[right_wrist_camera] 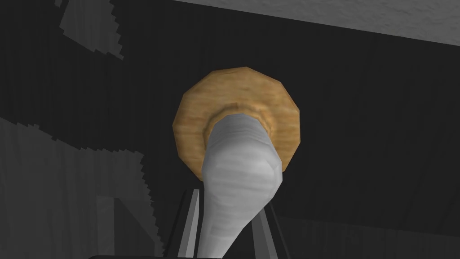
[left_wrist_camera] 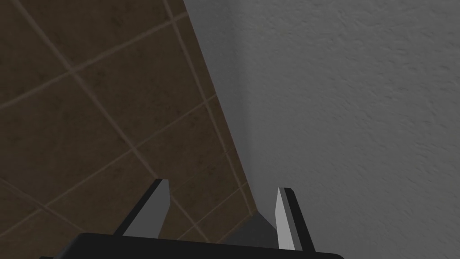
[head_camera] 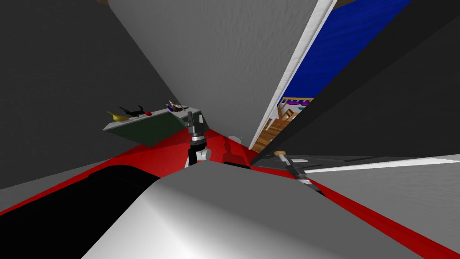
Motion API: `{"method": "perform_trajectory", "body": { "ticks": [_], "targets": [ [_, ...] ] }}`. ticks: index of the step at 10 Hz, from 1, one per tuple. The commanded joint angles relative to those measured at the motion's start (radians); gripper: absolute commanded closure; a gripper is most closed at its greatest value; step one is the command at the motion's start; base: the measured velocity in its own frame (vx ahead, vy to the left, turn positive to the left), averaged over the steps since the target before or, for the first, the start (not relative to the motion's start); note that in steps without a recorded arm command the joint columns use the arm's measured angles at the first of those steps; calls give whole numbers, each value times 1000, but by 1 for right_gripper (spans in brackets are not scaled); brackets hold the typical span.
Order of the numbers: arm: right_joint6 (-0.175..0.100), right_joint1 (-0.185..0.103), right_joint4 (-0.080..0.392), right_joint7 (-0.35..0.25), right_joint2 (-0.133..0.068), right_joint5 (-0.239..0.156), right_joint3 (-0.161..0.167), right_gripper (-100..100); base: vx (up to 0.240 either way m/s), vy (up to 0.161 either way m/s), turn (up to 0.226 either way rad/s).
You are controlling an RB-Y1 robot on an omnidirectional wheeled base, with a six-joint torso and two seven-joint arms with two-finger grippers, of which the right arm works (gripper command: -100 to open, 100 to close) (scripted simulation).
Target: Pull the door open
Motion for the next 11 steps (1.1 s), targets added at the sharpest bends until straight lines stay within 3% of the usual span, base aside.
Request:
{"method": "perform_trajectory", "body": {
  "ticks": [1,4,5,9,11],
  "targets": [
    [-26,11,13,-1,-5,-4,6,100,-221,-112,181],
    [-66,24,33,-6,-15,-12,16,100,-246,-115,201],
    [-56,24,24,-5,-8,-8,20,100,-105,-34,32],
    [36,31,-83,59,6,-39,39,100,-211,-63,103],
    [67,33,-119,81,10,-50,45,100,-196,-82,71]
  ]
}}
